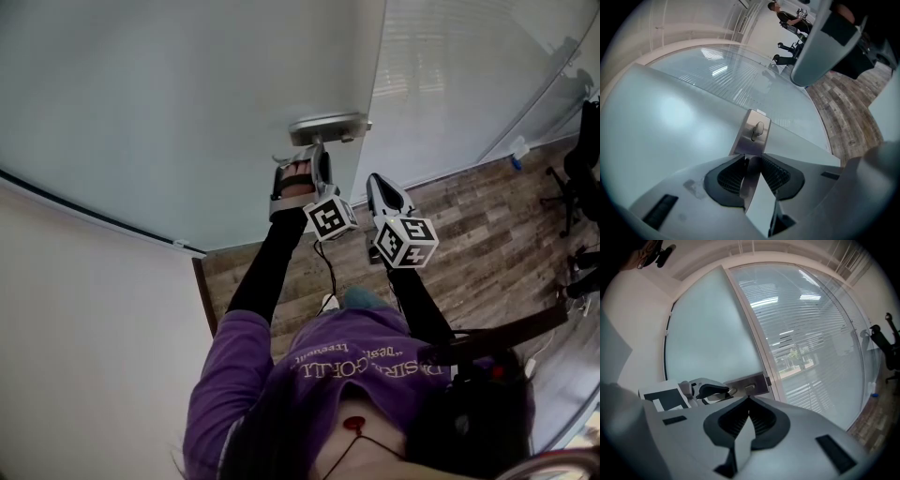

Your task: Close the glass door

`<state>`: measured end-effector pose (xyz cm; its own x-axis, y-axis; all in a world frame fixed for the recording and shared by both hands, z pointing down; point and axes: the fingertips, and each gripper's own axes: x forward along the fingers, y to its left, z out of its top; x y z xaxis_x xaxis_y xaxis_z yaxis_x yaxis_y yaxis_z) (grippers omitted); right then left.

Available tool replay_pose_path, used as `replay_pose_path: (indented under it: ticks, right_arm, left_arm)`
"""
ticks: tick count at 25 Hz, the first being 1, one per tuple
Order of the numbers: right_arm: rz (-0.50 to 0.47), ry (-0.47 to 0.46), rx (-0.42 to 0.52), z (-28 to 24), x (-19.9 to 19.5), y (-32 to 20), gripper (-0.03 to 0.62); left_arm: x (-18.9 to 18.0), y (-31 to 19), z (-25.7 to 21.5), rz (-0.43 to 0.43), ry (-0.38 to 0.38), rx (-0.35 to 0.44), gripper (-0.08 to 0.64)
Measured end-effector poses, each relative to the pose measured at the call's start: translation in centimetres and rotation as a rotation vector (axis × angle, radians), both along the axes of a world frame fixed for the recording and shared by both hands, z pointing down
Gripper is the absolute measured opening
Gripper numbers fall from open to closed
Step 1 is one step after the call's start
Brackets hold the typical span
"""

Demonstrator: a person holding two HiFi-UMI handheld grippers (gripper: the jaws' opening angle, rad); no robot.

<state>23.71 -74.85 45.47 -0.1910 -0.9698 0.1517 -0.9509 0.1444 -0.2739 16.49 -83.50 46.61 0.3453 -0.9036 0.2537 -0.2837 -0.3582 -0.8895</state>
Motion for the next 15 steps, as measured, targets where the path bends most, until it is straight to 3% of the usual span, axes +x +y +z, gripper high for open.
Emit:
replay_pose_path:
  ticks: [10, 15]
  right_arm:
    - [-0.021, -0.002, -0.007, 0.6, 0.9, -1.7, -0.002]
    - [-0.064, 0.002, -0.005, -0.1, 1.4, -3.7, -0.002]
  left_arm:
    - [0.4, -1.8, 0.1, -0.031, 0.046, -0.003, 0.110]
    - [0.3, -2.9, 0.1, -0.059, 0.031, -0.014, 0.110]
